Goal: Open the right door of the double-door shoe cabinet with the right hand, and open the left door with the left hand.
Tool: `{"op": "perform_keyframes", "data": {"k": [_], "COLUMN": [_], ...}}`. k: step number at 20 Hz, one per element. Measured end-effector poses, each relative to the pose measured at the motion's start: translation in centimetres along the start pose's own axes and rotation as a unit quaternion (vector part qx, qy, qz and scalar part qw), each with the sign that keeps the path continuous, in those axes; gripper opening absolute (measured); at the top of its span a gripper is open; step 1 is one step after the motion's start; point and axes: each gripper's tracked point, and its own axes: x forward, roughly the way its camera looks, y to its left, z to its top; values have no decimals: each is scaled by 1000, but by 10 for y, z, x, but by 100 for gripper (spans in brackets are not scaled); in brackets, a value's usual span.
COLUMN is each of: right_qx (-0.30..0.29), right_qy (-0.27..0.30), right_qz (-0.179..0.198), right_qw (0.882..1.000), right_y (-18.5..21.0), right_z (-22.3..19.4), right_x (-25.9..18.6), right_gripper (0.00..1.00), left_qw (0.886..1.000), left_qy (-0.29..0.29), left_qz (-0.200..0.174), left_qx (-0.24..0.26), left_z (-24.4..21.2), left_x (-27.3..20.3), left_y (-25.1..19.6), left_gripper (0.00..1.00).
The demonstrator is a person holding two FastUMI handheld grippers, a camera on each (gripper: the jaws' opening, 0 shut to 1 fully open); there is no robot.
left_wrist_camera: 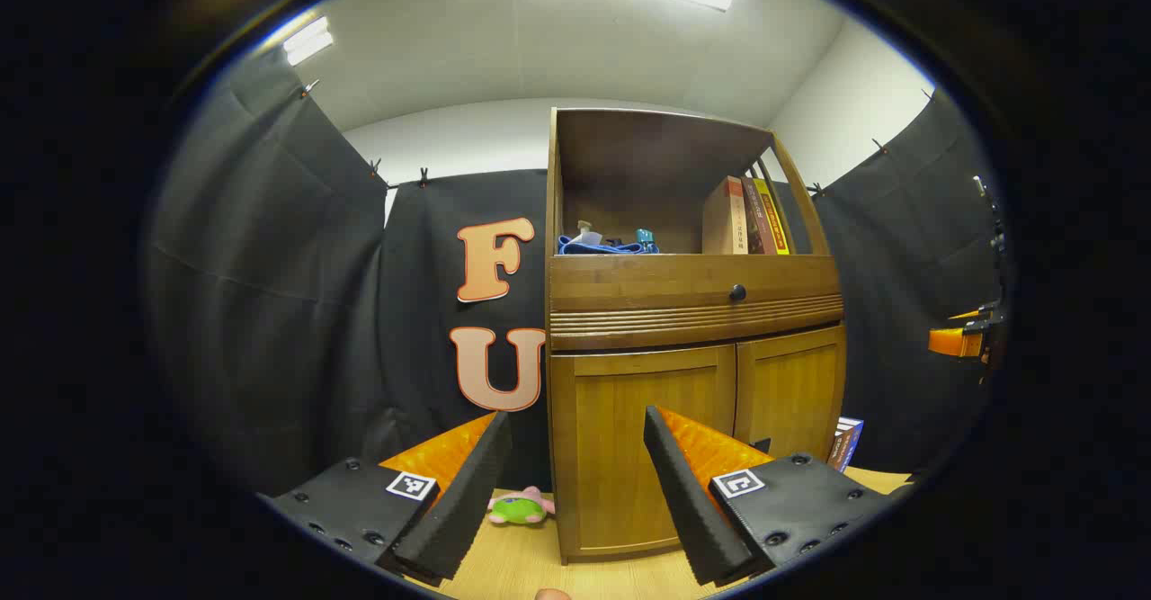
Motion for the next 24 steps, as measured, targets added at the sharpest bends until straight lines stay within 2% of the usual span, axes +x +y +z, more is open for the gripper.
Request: {"op": "perform_keyframes", "data": {"k": [7,8,9,17,24], "right_qx": [-2,-2,-3,4,25], "right_qy": [4,4,5,13,9], "right_qz": [7,7,7,11,43], "right_qw": [1000,1000,1000,1000,999], "right_y": [6,6,6,12,49], "right_z": [-2,-2,-2,-18,-55], "right_x": [1,1,1,8,32], "right_gripper": [100,94,94,94,94], "left_qw": [1000,1000,1000,1000,1000], "left_qy": [1,0,0,1,9], "left_qz": [-3,-2,-1,0,0], "left_qx": [-2,-2,-3,-5,-7], "left_z": [-1,0,0,-3,-10], "left_x": [0,1,0,-1,-7], "left_y": [-2,-3,-2,3,8], "left_gripper": [96,96,96,94,96]}}
